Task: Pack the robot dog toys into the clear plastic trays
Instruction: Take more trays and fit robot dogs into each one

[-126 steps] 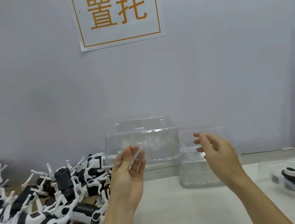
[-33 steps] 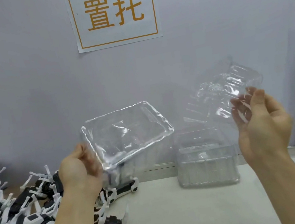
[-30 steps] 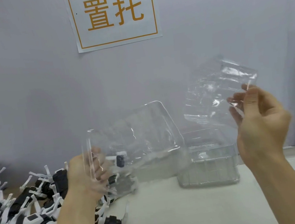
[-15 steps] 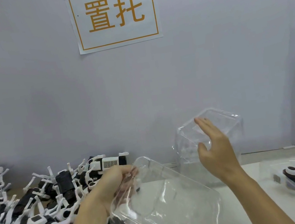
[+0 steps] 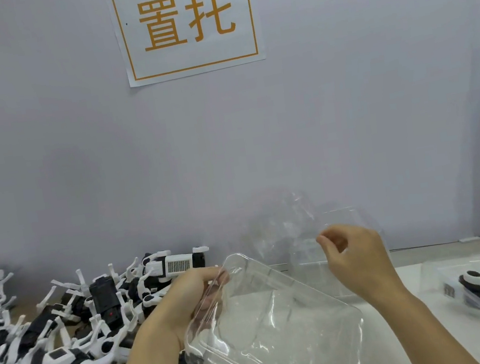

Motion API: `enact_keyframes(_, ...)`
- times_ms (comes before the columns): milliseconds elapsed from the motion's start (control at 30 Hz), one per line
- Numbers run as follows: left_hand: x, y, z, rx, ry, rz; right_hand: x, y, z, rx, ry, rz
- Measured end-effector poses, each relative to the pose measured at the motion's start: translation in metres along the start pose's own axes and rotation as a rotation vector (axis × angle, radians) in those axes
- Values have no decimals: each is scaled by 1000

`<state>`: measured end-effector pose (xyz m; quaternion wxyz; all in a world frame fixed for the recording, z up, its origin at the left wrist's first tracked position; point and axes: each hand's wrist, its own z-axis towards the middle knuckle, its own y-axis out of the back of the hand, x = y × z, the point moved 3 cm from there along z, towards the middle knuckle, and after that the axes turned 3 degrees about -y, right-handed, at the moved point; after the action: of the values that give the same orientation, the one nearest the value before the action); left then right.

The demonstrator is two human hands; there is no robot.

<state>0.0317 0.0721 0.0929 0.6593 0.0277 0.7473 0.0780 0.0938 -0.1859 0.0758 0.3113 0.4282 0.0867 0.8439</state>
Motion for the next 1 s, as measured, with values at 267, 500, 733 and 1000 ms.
enact_keyframes(267,0,-2,1,-10,14,-70,16,1,-4,294,-159,245)
enact_keyframes(500,12,-13,17,-78,46,-349,27,27,-12,923,-215,353)
enact_keyframes(733,14,-14,21,-232,-107,79,17,39,-9,855,-225,20)
enact_keyframes(1000,48,17,29,-296,66,922,3,23,-16,900,-301,-282)
